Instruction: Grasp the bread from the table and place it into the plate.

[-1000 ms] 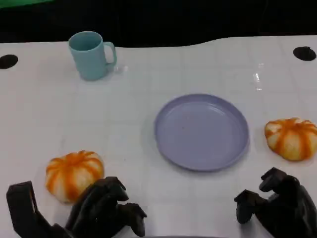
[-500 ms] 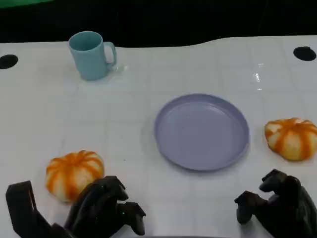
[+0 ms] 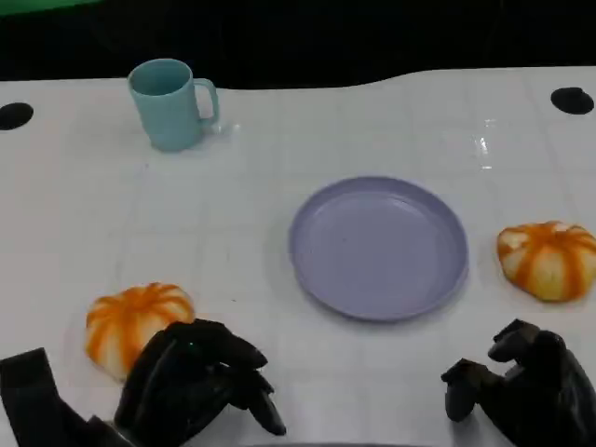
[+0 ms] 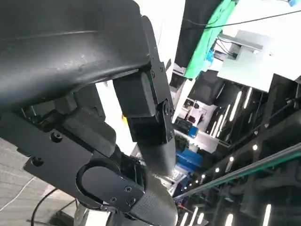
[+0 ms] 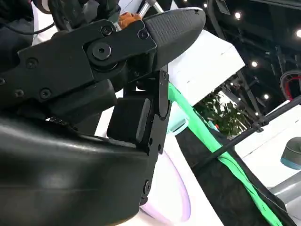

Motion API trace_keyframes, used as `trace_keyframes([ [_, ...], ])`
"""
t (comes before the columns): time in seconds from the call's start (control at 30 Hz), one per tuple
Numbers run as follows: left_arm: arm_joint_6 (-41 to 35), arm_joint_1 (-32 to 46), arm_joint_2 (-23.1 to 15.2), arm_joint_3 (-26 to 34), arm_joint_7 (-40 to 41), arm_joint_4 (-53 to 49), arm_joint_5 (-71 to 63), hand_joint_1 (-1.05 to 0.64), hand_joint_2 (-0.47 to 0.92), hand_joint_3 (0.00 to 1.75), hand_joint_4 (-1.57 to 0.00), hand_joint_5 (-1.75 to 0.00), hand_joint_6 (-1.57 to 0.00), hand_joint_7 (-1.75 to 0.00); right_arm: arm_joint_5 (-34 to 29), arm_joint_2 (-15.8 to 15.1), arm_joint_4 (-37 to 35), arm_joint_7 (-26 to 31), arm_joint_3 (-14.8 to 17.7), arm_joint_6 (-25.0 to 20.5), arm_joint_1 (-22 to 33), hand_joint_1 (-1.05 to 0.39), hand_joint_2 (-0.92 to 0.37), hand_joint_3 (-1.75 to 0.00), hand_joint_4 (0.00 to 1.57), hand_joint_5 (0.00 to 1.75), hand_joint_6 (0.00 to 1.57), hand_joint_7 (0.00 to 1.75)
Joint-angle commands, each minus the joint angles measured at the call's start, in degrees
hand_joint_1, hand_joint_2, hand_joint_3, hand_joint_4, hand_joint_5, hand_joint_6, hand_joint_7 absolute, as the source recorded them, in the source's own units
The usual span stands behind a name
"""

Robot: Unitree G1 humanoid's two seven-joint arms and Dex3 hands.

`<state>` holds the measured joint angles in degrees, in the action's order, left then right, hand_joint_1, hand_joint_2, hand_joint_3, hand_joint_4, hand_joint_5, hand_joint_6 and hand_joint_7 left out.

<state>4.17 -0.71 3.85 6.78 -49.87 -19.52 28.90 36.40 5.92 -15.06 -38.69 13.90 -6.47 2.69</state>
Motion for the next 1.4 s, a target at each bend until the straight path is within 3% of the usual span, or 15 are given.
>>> trace_keyframes([
  [0.03,2.45,1.06,-1.50,-0.48,1.68,2.74,-1.94,-1.05,0.75,0.01,-1.21,-0.77,-1.24,-0.01,-0.20,-0.67,0.65,0.37,0.06,0.52,0.04,-0.83,-0.91,-0.01,1.40,0.97,1.47,0.46],
  [0.13,4.97,1.43,-2.03,-1.11,2.85,3.49,-4.13,-1.05,0.78,0.01,-1.13,-0.89,-1.19,0.00,-0.55,-0.45,0.94,0.61,-0.07,1.06,0.15,-0.83,-0.92,-0.02,1.39,1.01,1.46,0.50],
  [0.27,8.59,1.76,-3.13,-1.69,4.20,4.98,-7.01,-1.05,0.79,0.01,-1.10,-0.93,-1.18,0.00,-0.37,-0.55,0.55,0.27,0.00,1.16,0.09,-0.83,-0.92,-0.02,1.38,1.02,1.45,0.53],
  [0.3,11.19,1.96,-3.92,-1.93,5.15,6.16,-9.26,-1.05,0.80,0.01,-0.93,-1.09,-1.03,-0.01,-0.18,-0.62,0.22,-0.07,0.12,1.15,0.00,-0.83,-0.91,-0.01,1.38,1.02,1.44,0.53],
  [0.4,16.88,2.48,-5.18,-2.22,7.85,8.62,-13.35,-1.05,0.82,0.01,-0.70,-1.32,-0.86,0.00,0.30,-0.78,-0.19,-0.75,0.33,0.77,-0.07,-0.82,-0.90,-0.01,1.39,0.98,1.45,0.50],
  [0.53,18.46,3.37,-7.01,-3.12,11.38,11.72,-16.25,-1.05,0.84,0.01,-0.63,-1.42,-0.82,0.00,0.24,-0.70,0.23,-0.34,0.35,0.50,0.15,-0.82,-0.90,-0.01,1.40,0.95,1.46,0.48],
  [0.7,18.99,4.91,-9.63,-3.50,17.48,17.70,-22.56,-1.05,0.84,0.01,-0.44,-1.71,-0.64,0.00,0.07,-0.85,0.51,-0.08,0.26,0.34,0.13,-0.83,-0.91,0.00,1.38,1.00,1.45,0.50],
  [0.83,21.08,5.24,-11.68,-3.97,20.87,19.29,-26.70,-1.05,0.87,0.01,-0.33,-1.74,-0.55,0.00,-0.17,-0.81,0.87,0.67,0.22,0.17,0.21,-0.83,-0.91,0.00,1.38,1.01,1.44,0.51],
  [1.07,28.44,5.66,-15.65,-3.04,34.24,21.24,-45.42,-1.05,0.92,0.04,-0.08,-1.75,-0.37,0.00,-0.09,-0.75,0.28,0.21,0.16,0.57,-0.27,-0.83,-0.91,0.00,1.38,1.02,1.44,0.52],
  [1.2,27.31,6.25,-16.64,-3.61,39.52,23.30,-51.76,-1.05,0.92,0.09,0.00,-1.75,-0.29,0.00,-0.04,-0.77,0.21,0.13,0.17,0.57,-0.39,-0.83,-0.90,0.00,1.38,1.02,1.44,0.52],
  [1.4,17.09,7.64,-18.58,-4.97,44.23,33.69,-71.74,-1.05,0.89,0.18,0.00,-1.75,-0.17,0.00,0.03,-0.63,0.34,0.31,0.20,0.51,-0.25,-0.83,-0.90,0.00,1.39,1.00,1.44,0.51],
])
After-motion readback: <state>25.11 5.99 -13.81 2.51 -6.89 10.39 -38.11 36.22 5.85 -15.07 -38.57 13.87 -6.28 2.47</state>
